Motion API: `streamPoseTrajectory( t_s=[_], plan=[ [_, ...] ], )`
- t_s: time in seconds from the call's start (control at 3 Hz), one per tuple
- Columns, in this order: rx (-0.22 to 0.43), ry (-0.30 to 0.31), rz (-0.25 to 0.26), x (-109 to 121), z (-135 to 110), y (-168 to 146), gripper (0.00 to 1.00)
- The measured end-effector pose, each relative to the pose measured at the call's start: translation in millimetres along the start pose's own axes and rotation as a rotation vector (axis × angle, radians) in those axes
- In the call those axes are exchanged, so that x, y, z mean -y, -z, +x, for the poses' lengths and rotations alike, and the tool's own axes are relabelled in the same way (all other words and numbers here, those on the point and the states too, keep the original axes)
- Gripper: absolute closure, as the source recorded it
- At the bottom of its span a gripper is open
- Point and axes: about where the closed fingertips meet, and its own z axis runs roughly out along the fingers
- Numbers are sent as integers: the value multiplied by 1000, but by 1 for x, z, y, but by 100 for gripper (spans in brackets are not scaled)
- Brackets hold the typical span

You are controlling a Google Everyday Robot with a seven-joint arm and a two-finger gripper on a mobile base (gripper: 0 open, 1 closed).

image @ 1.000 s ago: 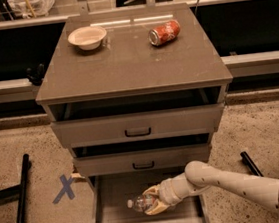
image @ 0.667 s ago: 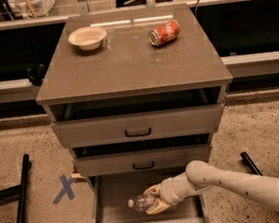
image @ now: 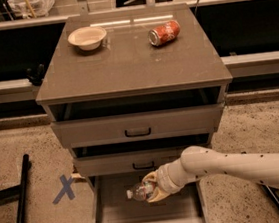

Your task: Pick water bottle from bottom drawer and place on counter

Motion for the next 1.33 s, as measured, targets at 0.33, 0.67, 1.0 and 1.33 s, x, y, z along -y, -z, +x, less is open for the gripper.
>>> streamPoseTrajectory(
  t_s=[0.33,0.67,1.0,1.33],
  plan=[
    [-49,66,73,13,-47,56,100],
    [-82,111,108,26,-63,80,100],
    [-81,110,107,26,-62,80,100],
    [-41,118,210,52,-64,129,100]
  ],
)
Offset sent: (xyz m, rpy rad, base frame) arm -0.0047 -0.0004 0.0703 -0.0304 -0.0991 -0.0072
